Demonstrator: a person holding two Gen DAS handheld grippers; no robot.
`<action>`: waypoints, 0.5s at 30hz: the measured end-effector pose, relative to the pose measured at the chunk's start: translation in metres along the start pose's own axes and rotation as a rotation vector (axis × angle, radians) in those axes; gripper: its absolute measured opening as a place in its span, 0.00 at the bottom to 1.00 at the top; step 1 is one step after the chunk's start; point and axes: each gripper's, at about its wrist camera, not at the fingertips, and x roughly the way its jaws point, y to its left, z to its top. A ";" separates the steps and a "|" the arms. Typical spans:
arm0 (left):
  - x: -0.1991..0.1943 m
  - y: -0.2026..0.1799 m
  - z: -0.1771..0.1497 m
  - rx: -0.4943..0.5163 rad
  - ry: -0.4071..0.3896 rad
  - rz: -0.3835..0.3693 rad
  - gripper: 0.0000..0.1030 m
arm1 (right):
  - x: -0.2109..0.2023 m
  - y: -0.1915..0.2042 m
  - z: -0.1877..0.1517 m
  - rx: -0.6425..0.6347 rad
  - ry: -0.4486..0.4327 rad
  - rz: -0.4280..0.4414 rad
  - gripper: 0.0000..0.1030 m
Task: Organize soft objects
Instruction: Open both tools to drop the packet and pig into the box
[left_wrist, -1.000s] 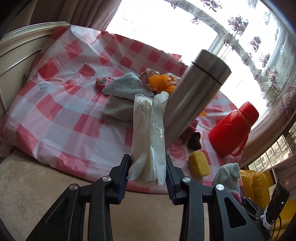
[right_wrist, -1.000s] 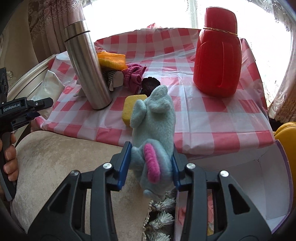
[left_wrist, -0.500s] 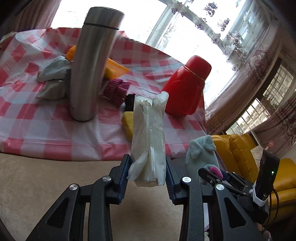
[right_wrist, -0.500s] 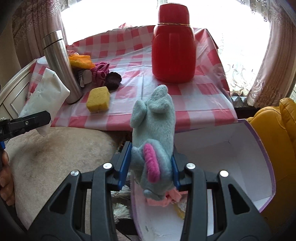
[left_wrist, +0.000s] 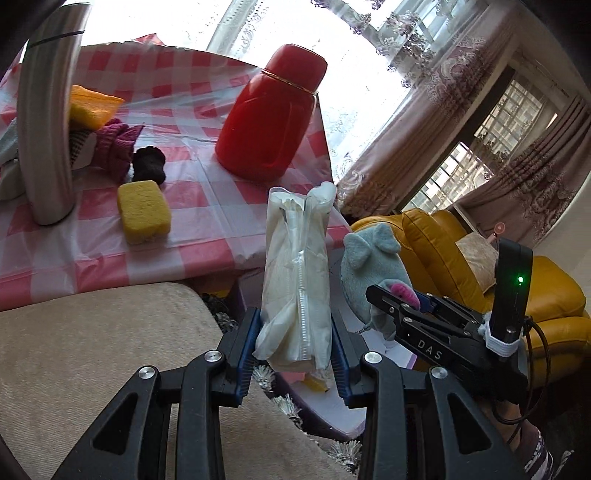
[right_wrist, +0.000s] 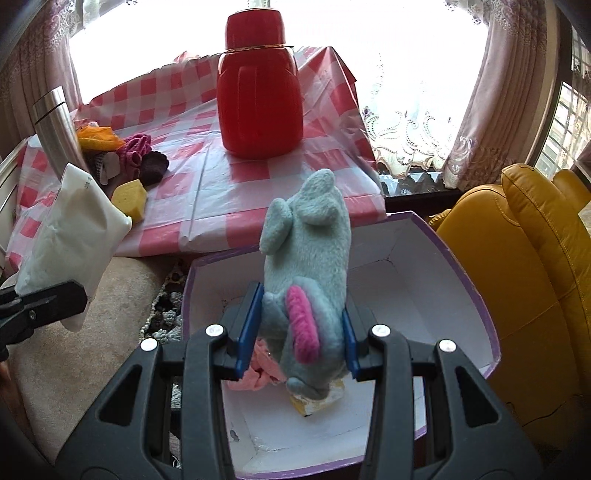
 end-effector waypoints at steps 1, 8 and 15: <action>0.003 -0.003 0.000 0.008 0.008 -0.010 0.36 | 0.000 -0.003 0.000 0.010 0.003 -0.008 0.42; 0.021 -0.031 0.000 0.077 0.060 -0.078 0.52 | -0.005 -0.019 0.000 0.051 0.002 -0.065 0.61; 0.023 -0.033 0.001 0.082 0.064 -0.087 0.65 | -0.008 -0.019 0.004 0.052 -0.006 -0.057 0.75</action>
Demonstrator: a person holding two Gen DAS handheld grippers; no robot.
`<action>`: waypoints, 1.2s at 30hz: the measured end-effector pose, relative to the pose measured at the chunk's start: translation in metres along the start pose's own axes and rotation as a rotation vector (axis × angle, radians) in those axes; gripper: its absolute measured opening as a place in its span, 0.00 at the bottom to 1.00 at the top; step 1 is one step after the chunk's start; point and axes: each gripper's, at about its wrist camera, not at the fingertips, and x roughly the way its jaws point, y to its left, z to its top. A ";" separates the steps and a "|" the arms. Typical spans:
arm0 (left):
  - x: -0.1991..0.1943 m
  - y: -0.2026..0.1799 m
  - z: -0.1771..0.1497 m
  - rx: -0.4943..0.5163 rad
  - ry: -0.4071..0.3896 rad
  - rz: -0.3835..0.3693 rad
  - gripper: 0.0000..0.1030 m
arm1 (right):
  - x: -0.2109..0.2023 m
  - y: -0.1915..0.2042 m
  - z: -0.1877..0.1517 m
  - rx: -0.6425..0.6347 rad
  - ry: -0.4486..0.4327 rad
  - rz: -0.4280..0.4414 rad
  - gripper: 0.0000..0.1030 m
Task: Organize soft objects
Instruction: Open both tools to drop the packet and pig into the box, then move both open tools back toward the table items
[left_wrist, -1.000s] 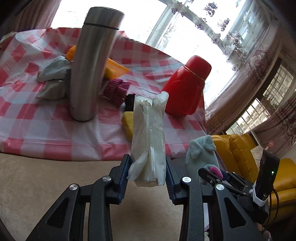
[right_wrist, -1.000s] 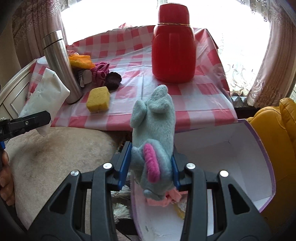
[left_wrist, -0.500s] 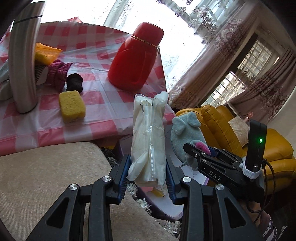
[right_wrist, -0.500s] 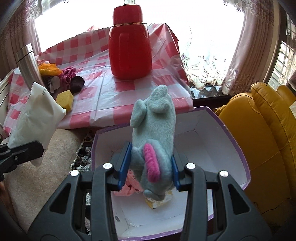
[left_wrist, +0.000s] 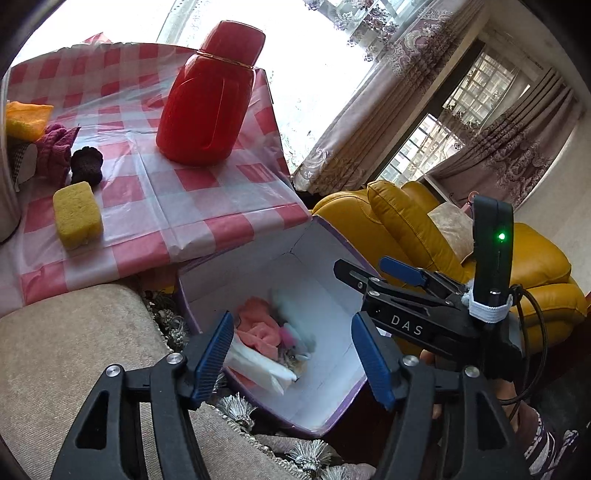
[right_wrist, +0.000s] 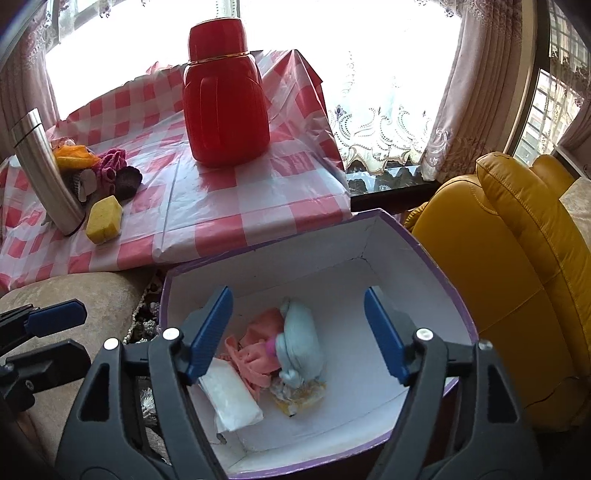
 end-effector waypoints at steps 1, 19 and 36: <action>-0.001 0.002 -0.001 -0.005 -0.005 0.003 0.65 | 0.000 0.002 0.000 -0.003 0.001 0.005 0.75; -0.073 0.076 -0.005 -0.140 -0.171 0.217 0.69 | -0.015 0.081 0.016 -0.155 -0.021 0.100 0.93; -0.152 0.164 -0.027 -0.355 -0.304 0.427 0.69 | 0.022 0.186 0.036 -0.283 0.013 0.203 0.93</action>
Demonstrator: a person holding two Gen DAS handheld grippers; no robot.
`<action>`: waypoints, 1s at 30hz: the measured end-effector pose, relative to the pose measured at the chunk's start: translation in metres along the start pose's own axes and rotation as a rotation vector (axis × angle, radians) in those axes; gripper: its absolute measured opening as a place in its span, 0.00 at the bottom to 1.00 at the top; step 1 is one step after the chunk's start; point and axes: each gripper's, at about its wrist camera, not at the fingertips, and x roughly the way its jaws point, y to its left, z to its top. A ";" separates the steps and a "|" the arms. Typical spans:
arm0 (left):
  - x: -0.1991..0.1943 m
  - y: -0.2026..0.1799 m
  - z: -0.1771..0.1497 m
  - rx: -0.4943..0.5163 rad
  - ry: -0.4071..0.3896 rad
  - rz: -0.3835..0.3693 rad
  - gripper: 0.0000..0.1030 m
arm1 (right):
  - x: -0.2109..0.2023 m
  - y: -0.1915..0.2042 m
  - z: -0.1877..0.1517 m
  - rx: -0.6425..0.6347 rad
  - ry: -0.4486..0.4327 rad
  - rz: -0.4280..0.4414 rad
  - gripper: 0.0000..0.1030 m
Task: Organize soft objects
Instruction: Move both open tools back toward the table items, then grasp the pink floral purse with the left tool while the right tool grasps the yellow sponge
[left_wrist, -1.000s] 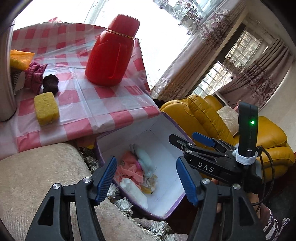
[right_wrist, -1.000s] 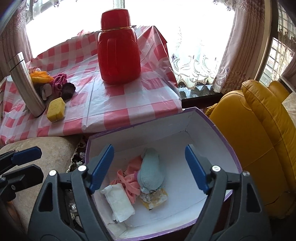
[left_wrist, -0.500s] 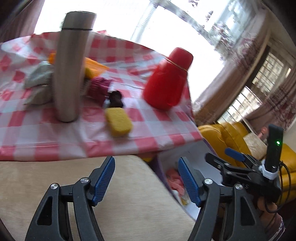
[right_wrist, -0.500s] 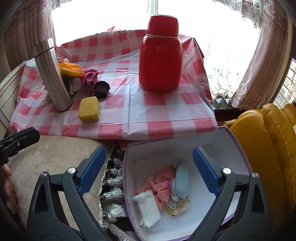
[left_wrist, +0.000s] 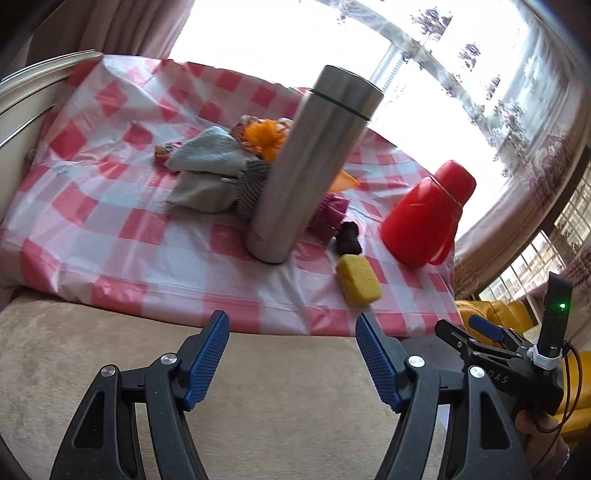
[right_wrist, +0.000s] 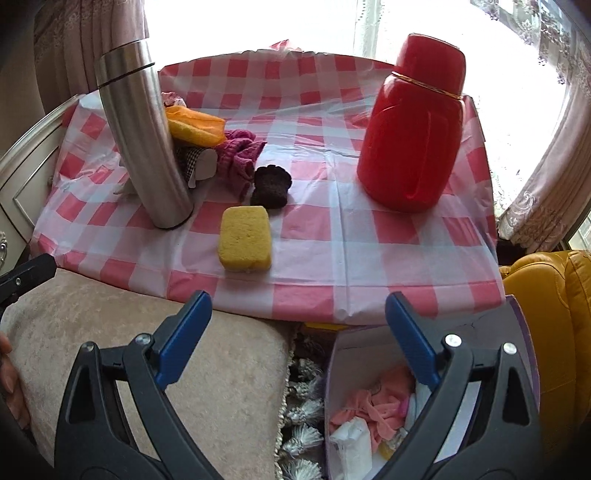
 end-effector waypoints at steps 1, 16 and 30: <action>-0.001 0.003 0.001 -0.007 -0.003 0.005 0.69 | 0.008 0.004 0.004 0.000 0.019 0.015 0.93; -0.002 0.039 0.019 -0.076 -0.020 0.029 0.69 | 0.077 0.033 0.032 -0.056 0.083 -0.018 0.93; 0.022 0.115 0.104 -0.119 -0.093 0.211 0.69 | 0.110 0.044 0.043 -0.092 0.108 -0.042 0.93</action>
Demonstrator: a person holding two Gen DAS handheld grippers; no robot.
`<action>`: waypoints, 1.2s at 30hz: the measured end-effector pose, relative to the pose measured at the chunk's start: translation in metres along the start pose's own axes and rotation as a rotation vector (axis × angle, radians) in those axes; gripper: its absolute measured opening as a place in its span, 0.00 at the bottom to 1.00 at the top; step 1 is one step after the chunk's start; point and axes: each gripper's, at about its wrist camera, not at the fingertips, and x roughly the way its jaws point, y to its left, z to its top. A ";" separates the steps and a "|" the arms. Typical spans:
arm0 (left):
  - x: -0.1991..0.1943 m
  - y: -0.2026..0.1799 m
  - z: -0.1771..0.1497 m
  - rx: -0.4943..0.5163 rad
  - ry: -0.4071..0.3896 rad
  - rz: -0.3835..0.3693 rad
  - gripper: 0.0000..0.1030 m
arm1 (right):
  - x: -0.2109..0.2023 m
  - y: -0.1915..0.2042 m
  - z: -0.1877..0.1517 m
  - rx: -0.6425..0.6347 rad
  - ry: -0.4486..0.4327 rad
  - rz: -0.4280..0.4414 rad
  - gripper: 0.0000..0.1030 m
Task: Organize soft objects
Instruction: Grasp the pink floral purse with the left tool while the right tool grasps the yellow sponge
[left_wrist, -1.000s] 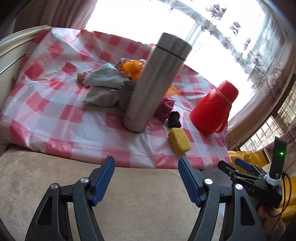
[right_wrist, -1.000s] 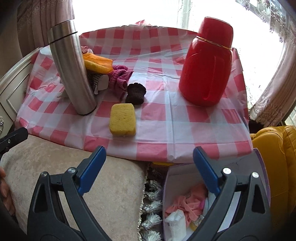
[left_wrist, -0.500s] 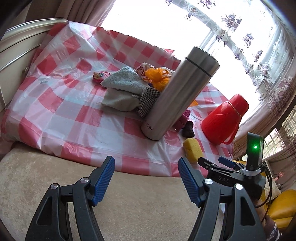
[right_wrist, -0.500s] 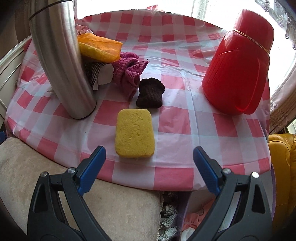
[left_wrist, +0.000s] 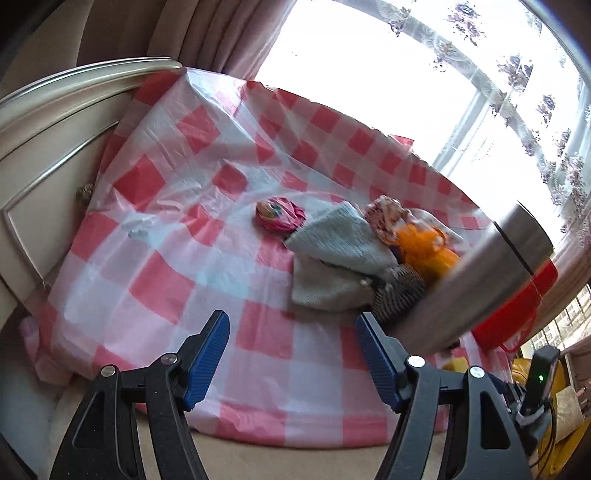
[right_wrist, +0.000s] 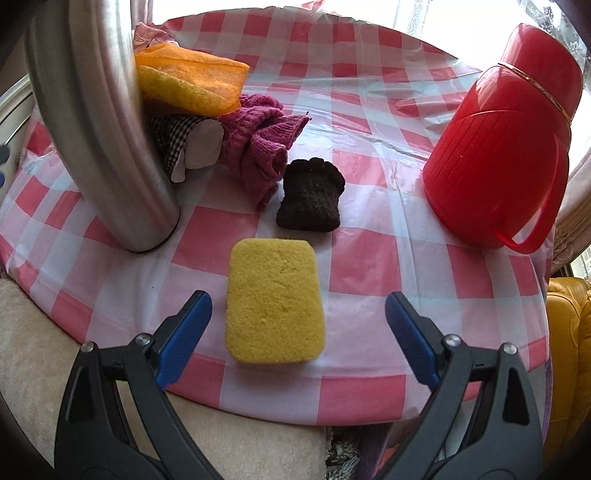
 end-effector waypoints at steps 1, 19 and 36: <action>0.007 0.005 0.009 -0.009 -0.002 0.010 0.69 | 0.002 0.000 0.001 0.002 0.001 -0.001 0.93; 0.183 0.024 0.109 0.001 0.171 0.013 0.69 | 0.017 0.004 0.000 0.003 -0.012 0.059 0.60; 0.227 -0.010 0.105 0.202 0.225 0.162 0.66 | 0.015 0.005 -0.003 0.002 -0.027 0.086 0.50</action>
